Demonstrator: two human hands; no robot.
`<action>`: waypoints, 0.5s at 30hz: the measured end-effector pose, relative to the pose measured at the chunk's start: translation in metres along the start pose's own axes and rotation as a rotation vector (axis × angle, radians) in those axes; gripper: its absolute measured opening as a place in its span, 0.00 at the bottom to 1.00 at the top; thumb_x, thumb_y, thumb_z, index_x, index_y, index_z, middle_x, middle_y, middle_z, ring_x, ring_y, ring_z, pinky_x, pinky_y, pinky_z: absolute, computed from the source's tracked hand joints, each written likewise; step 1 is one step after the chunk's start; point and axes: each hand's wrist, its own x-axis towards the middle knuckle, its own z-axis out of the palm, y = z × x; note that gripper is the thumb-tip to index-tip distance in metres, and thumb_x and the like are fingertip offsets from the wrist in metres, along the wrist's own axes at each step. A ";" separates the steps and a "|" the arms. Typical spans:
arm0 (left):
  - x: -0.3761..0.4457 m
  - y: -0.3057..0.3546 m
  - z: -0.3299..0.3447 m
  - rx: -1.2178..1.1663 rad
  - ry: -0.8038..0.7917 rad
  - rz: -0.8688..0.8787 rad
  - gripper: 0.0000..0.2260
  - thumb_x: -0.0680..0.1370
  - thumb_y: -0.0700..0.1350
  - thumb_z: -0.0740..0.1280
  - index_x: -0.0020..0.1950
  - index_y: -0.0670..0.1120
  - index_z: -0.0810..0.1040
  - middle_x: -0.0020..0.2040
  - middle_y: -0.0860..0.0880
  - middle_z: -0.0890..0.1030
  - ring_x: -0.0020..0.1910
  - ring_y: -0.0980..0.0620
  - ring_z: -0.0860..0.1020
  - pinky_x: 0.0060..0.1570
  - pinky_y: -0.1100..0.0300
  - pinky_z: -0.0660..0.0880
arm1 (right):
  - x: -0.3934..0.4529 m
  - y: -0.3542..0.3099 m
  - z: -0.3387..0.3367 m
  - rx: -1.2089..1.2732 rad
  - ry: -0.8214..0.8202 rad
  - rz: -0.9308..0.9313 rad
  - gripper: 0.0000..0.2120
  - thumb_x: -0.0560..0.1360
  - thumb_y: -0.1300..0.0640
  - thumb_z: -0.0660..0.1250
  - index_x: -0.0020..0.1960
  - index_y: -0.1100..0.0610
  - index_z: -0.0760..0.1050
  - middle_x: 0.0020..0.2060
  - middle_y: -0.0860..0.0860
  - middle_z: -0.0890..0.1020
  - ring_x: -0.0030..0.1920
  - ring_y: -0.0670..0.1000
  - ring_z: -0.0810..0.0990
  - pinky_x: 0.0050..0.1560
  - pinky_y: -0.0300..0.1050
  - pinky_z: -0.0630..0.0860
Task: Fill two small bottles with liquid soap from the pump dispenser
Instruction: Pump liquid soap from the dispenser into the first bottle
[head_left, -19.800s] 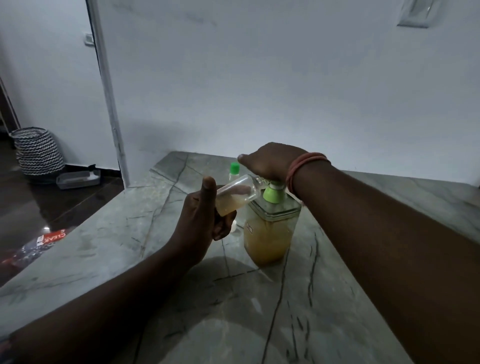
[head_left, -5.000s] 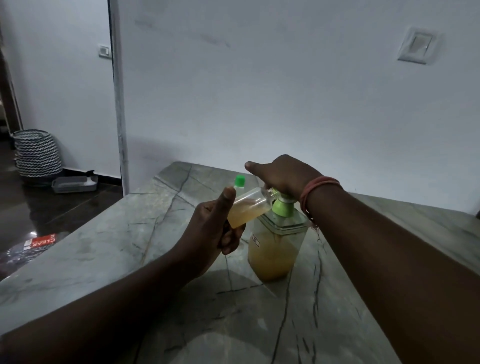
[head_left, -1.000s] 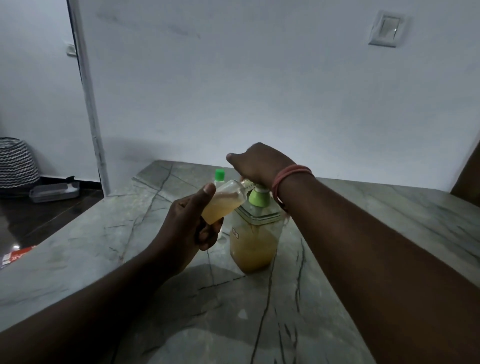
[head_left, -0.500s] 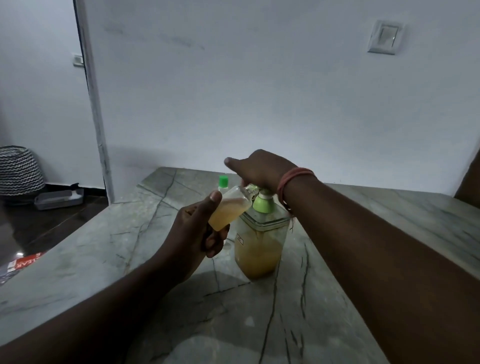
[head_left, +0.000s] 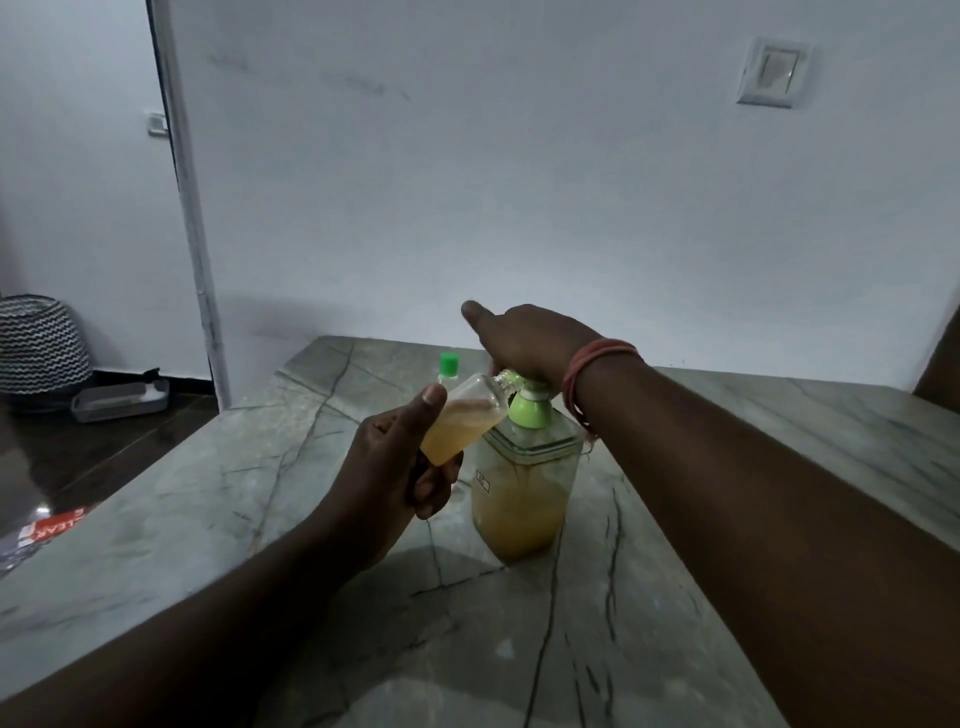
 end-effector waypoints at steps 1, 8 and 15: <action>0.000 0.000 0.000 -0.001 0.007 0.002 0.30 0.70 0.70 0.74 0.56 0.46 0.87 0.30 0.44 0.75 0.22 0.55 0.67 0.23 0.63 0.67 | 0.000 0.001 0.001 0.011 0.000 0.018 0.32 0.81 0.39 0.43 0.60 0.60 0.77 0.57 0.58 0.78 0.47 0.53 0.73 0.46 0.44 0.63; -0.002 0.004 0.003 -0.011 0.030 0.001 0.31 0.69 0.71 0.75 0.55 0.45 0.87 0.30 0.44 0.75 0.22 0.55 0.68 0.23 0.63 0.67 | -0.007 -0.007 -0.005 -0.063 -0.081 0.046 0.31 0.81 0.40 0.43 0.70 0.59 0.69 0.69 0.58 0.70 0.66 0.58 0.70 0.58 0.47 0.66; -0.001 0.000 0.001 -0.019 0.011 0.004 0.29 0.70 0.70 0.75 0.54 0.46 0.87 0.31 0.44 0.76 0.23 0.55 0.68 0.23 0.63 0.67 | -0.001 -0.003 0.003 -0.078 -0.038 0.039 0.29 0.81 0.40 0.46 0.69 0.58 0.70 0.68 0.57 0.71 0.59 0.56 0.73 0.54 0.45 0.67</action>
